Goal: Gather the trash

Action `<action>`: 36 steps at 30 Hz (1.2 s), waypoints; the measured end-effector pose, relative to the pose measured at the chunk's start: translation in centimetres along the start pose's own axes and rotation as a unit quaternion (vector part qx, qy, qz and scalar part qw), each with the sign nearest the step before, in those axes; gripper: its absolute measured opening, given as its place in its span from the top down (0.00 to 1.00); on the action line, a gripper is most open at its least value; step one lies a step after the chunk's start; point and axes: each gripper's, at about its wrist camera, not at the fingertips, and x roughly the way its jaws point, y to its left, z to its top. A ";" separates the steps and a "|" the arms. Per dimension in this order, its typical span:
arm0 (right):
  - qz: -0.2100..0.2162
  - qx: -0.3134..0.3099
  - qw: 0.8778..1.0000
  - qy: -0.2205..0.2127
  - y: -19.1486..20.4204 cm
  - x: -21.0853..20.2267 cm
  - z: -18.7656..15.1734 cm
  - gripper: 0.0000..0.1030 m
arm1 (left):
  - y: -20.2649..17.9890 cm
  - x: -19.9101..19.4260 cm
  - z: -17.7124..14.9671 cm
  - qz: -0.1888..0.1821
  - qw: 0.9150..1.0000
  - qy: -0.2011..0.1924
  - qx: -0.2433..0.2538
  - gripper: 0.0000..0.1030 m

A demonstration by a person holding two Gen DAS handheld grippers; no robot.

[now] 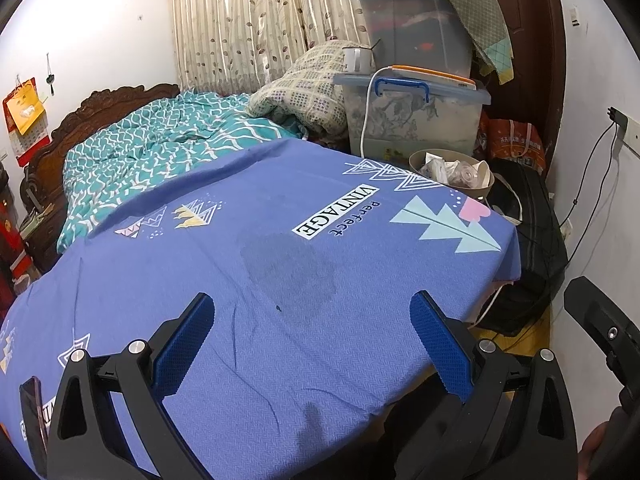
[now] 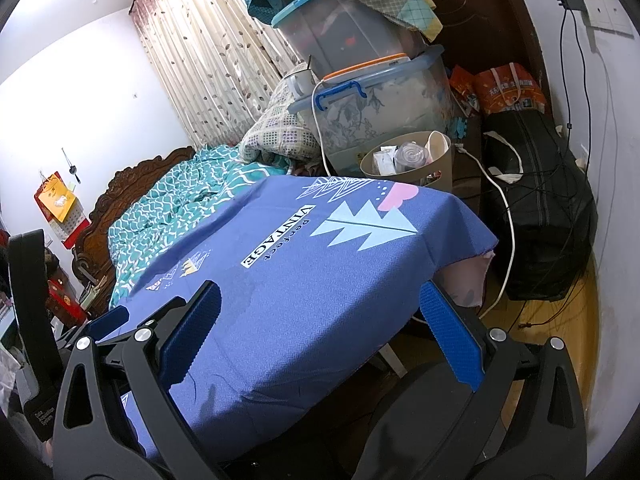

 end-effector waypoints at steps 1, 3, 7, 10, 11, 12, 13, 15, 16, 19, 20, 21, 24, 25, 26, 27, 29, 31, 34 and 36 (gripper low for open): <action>0.000 0.000 1.000 0.000 0.0 0.0 0.0 0.04 | 0.0 0.0 0.0 0.000 1.000 0.000 0.000 0.08; 0.000 0.000 1.000 0.000 0.0 0.0 0.0 0.04 | 0.0 0.1 0.0 0.001 1.000 0.001 0.001 0.08; 0.000 0.000 1.000 0.000 0.0 0.0 -0.1 0.04 | 0.0 0.1 -0.1 0.003 1.000 0.002 0.001 0.08; 0.000 0.000 1.000 0.000 0.0 0.0 0.0 0.04 | 0.1 0.3 -0.2 0.003 1.000 0.006 0.002 0.08; 0.000 0.000 1.000 0.001 0.0 0.0 0.0 0.04 | 0.1 0.3 -0.3 0.003 1.000 0.007 0.002 0.08; 0.000 0.000 1.000 0.000 0.0 0.0 0.0 0.04 | 0.1 0.4 -0.2 0.004 1.000 0.008 0.003 0.08; 0.000 0.000 1.000 0.000 0.0 0.0 0.0 0.04 | 0.1 0.4 -0.2 0.004 1.000 0.008 0.003 0.08; 0.000 0.000 1.000 0.000 0.0 0.0 0.0 0.04 | 0.2 0.4 -0.3 0.004 1.000 0.008 0.003 0.08; 0.000 0.000 1.000 0.000 0.0 0.0 0.0 0.04 | 0.1 0.4 -0.2 0.003 1.000 0.008 0.004 0.08; 0.000 0.001 1.000 0.000 0.0 0.0 0.0 0.04 | 0.1 0.5 -0.2 0.003 1.000 0.008 0.004 0.08; 0.000 0.001 1.000 0.000 0.0 0.0 0.0 0.04 | 0.1 0.5 -0.1 0.003 1.000 0.008 0.004 0.08; 0.000 0.001 1.000 0.000 0.0 0.0 0.0 0.04 | 0.1 0.5 -0.2 0.003 1.000 0.008 0.004 0.08; 0.000 0.000 1.000 0.000 0.0 0.0 0.0 0.04 | 0.1 0.4 -0.2 0.004 1.000 0.008 0.006 0.08; 0.000 0.000 1.000 0.000 0.0 0.0 0.1 0.04 | 0.1 0.5 -0.2 0.004 1.000 0.008 0.006 0.08; 0.000 0.000 1.000 0.000 0.0 0.0 0.0 0.04 | 0.1 0.5 -0.2 0.004 1.000 0.008 0.007 0.08; 0.000 0.001 1.000 0.000 0.0 0.0 0.0 0.04 | 0.0 0.5 -0.2 0.004 1.000 0.008 0.008 0.08; 0.000 0.001 1.000 0.001 0.0 0.0 0.1 0.04 | 0.0 0.5 -0.2 0.003 1.000 0.009 0.008 0.08; 0.000 0.001 1.000 0.000 0.0 0.0 0.1 0.04 | 0.0 0.5 -0.1 0.003 1.000 0.009 0.009 0.08; 0.000 0.000 1.000 0.001 -0.1 0.0 0.1 0.04 | -0.1 0.5 -0.1 0.003 1.000 0.009 0.009 0.08; 0.000 0.001 1.000 0.001 -0.1 0.0 0.1 0.04 | -0.1 0.5 -0.1 0.003 1.000 0.009 0.009 0.08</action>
